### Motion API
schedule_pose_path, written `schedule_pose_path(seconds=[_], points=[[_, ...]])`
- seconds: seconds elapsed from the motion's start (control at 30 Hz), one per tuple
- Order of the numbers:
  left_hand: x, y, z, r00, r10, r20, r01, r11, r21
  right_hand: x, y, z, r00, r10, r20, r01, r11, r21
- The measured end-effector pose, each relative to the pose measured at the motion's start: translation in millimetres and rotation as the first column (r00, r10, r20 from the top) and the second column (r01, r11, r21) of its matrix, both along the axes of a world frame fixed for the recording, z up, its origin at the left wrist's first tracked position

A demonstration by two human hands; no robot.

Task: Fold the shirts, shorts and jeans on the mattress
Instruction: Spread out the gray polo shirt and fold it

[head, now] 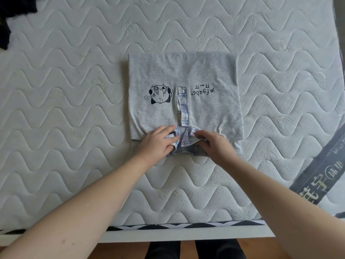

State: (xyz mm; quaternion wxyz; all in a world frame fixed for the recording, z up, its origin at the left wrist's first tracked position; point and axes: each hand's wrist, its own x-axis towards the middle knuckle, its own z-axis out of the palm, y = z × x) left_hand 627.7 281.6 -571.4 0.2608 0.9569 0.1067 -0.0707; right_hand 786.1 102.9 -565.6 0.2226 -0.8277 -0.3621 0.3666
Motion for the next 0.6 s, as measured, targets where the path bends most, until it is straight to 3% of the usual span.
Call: schedule_pose_path(seconds=[0.1, 0.17, 0.27, 0.33, 0.47, 0.6], points=[[5, 0, -4, 0.994, 0.079, 0.073, -0.074, 0.995, -0.067, 3, 0, 0, 0.997, -0.075, 0.001, 0.075, 0.997, 0.028], [10, -1, -3, 0.971, 0.238, 0.011, -0.231, 0.952, -0.198, 4, 2, -1, 0.989, -0.150, -0.018, 0.150, 0.989, 0.006], [20, 2, -4, 0.869, 0.477, -0.128, -0.491, 0.808, -0.326, 7, 8, -4, 0.956, -0.287, -0.060, 0.282, 0.956, -0.080], [28, 9, -7, 0.772, 0.607, -0.185, -0.631, 0.703, -0.327, 10, 11, -6, 0.951, -0.309, -0.025, 0.305, 0.947, -0.104], [40, 17, -11, 0.695, 0.673, -0.253, -0.718, 0.667, -0.198, 14, 15, -11, 0.955, -0.296, 0.004, 0.296, 0.952, -0.077], [48, 20, -17, 0.662, 0.642, -0.387, -0.749, 0.557, -0.357, 17, 24, -17, 0.952, -0.239, 0.192, 0.258, 0.963, -0.081]])
